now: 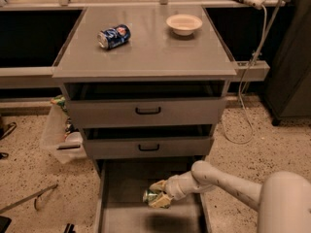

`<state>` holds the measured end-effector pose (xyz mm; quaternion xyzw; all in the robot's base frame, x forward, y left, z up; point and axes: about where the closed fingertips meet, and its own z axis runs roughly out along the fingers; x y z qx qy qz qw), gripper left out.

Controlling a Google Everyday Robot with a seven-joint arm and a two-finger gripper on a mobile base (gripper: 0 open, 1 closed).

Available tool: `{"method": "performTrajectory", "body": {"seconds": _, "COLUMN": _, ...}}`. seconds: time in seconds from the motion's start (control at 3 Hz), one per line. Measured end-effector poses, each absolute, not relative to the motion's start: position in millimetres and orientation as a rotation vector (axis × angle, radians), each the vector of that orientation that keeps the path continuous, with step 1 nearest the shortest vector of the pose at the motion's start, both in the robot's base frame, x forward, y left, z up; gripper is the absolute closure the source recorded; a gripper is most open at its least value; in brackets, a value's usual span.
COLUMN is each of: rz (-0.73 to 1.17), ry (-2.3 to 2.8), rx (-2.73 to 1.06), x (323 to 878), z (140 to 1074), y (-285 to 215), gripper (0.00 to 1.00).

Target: Pick green can from bottom drawer and place on counter

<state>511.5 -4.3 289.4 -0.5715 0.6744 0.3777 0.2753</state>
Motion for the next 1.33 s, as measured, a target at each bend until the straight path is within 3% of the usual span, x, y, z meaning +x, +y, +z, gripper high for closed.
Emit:
{"method": "performTrajectory", "body": {"seconds": 0.33, "rz": 0.968, "ry": 1.719, "rx": -1.518, "x": 514, "z": 395, "y": -24, "gripper": 1.00}}
{"method": "performTrajectory", "body": {"seconds": 1.0, "rz": 0.917, "ry": 1.697, "rx": -1.539, "x": 525, "z": 423, "y": -28, "gripper": 1.00}}
{"method": "performTrajectory", "body": {"seconds": 1.33, "rz": 0.883, "ry": 1.645, "rx": -1.567, "x": 537, "z": 483, "y": -26, "gripper": 1.00}}
